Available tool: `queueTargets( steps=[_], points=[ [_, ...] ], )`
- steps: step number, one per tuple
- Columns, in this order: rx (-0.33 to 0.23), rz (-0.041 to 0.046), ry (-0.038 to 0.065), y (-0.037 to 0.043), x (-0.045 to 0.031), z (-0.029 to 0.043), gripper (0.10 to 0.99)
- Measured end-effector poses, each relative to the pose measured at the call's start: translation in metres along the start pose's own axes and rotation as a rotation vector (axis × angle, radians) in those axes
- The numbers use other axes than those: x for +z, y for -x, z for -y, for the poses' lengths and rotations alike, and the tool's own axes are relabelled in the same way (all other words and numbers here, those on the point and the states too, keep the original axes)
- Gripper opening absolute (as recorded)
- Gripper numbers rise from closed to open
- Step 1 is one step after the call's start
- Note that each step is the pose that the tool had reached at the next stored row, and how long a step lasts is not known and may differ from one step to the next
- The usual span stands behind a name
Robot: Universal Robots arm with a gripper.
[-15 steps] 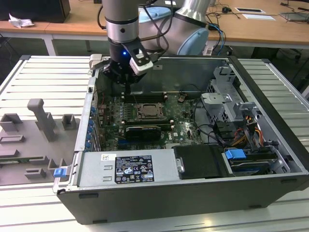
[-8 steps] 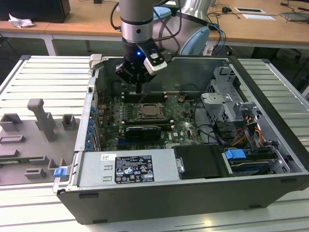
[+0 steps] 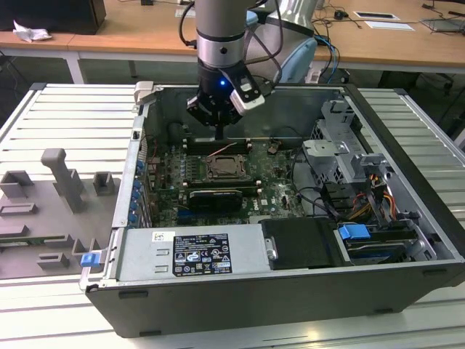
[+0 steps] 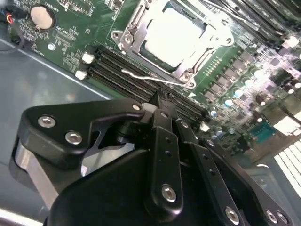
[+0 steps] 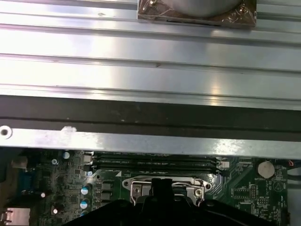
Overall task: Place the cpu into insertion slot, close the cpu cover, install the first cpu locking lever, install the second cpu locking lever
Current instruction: 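Install the first cpu locking lever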
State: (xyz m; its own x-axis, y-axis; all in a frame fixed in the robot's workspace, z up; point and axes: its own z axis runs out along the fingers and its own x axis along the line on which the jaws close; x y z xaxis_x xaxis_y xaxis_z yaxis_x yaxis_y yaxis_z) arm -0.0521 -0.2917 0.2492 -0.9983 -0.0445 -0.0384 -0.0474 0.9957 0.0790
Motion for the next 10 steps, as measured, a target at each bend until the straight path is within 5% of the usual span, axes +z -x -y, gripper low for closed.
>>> queueTargets(
  steps=[10],
  points=[
    [0.027,0.0021,-0.001,0.0071,0.021,-0.0046,0.106]
  ],
)
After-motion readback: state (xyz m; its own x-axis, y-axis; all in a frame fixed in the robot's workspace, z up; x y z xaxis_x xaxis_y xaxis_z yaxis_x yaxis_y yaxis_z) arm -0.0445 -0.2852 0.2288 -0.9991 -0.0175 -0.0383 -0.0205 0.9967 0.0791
